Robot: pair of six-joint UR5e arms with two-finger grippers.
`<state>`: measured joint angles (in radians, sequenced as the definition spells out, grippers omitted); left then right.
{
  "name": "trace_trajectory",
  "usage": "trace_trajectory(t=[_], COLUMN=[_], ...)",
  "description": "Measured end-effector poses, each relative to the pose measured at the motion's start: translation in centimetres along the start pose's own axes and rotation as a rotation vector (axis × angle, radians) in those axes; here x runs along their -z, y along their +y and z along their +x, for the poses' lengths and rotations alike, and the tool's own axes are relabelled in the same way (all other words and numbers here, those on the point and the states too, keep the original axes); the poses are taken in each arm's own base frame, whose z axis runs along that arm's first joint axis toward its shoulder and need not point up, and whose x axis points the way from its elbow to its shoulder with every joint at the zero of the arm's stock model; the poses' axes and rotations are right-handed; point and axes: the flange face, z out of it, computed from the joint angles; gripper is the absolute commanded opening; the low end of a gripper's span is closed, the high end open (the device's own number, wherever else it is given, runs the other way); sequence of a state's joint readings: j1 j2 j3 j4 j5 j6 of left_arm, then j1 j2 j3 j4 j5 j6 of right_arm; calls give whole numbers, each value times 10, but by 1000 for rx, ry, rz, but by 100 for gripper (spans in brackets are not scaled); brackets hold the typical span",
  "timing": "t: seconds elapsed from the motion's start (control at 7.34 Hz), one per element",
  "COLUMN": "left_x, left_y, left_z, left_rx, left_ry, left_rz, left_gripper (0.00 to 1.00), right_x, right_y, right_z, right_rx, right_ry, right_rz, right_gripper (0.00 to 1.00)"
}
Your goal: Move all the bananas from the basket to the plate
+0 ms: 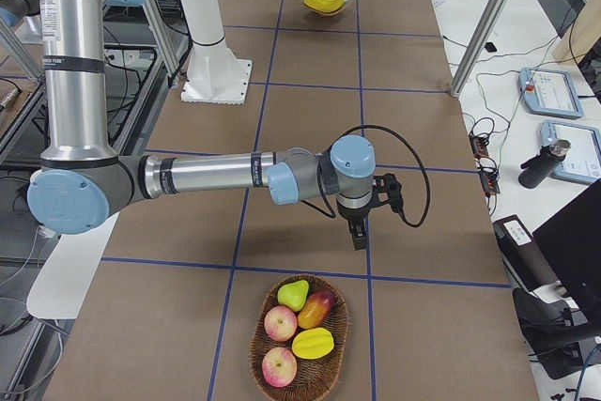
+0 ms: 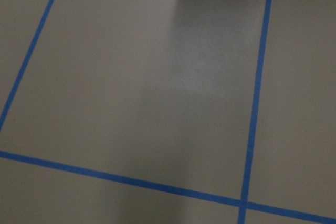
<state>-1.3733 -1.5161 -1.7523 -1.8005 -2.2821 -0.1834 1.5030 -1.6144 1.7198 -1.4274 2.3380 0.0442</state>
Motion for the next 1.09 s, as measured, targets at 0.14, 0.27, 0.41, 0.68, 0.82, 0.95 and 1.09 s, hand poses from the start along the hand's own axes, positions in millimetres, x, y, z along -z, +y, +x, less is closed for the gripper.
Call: trace_trajectory(t=[0.14, 0.27, 0.41, 0.68, 0.82, 0.95, 1.09], left_x=[-6, -11, -13, -12, -11, -11, -10], left_y=[2, 5, 8, 8, 8, 7, 7], left_z=[-13, -17, -17, -14, -14, -14, -13], left_rx=[-5, 2, 15, 22, 21, 19, 18], left_ry=[6, 37, 79, 117, 119, 119, 117], left_rz=[-18, -35, -50, -59, -56, -55, -53], left_gripper=[100, 100, 100, 100, 100, 100, 100], right_x=[2, 2, 1, 0, 0, 1, 2], right_y=[13, 18, 20, 19, 17, 14, 8], right_z=[-1, -1, -1, -2, -3, -5, -8], right_rx=[-4, -7, -8, -9, -10, -11, -13], right_ry=[0, -1, -1, -18, -24, -27, -28], right_rz=[-10, -16, -19, -21, -22, -26, -31], right_gripper=[100, 100, 100, 100, 100, 100, 100])
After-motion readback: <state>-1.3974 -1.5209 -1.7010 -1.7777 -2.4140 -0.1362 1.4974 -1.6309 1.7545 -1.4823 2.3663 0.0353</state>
